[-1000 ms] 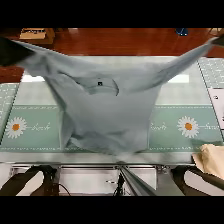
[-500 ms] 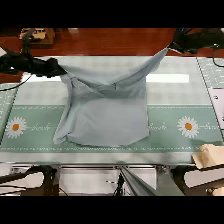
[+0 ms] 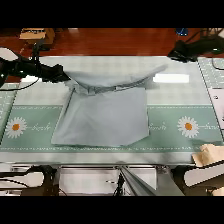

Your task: Fold the shirts.

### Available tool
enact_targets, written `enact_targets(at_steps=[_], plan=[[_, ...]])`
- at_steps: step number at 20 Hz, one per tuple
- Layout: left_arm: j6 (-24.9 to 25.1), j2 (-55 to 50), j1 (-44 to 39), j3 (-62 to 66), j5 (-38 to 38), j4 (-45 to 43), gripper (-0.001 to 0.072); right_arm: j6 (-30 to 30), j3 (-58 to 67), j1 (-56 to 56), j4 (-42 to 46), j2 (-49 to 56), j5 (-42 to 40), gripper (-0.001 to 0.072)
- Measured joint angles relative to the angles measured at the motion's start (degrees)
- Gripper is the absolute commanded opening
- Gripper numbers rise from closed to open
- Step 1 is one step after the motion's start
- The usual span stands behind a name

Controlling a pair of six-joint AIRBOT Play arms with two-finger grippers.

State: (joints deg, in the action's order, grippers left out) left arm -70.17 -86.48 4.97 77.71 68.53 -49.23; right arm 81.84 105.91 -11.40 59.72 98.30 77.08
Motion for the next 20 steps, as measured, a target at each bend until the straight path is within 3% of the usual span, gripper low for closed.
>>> enact_targets(at_steps=[3,4,7,14,20], plan=[[0.1,-0.2,0.0,0.0,0.5,0.0,0.0023,-1.4,-4.3,-4.8,5.2,-3.7,11.8,0.0375],[0.1,-0.2,0.0,0.0,0.5,0.0,0.0023,-1.8,-8.2,-6.3,6.0,-5.9,13.6,0.0448],[0.1,-0.2,0.0,0.0,1.5,0.0,0.0023,-3.0,-24.6,-9.2,5.4,-13.4,15.0,0.0484],[0.4,-0.2,0.0,0.0,2.0,0.0,0.0023,-8.2,-65.5,-10.1,-9.6,-27.6,2.2,0.0482],[0.5,-0.2,0.0,0.0,2.2,0.0,0.0023,-12.2,-80.2,-9.2,-17.9,-30.0,-3.6,0.0480]])
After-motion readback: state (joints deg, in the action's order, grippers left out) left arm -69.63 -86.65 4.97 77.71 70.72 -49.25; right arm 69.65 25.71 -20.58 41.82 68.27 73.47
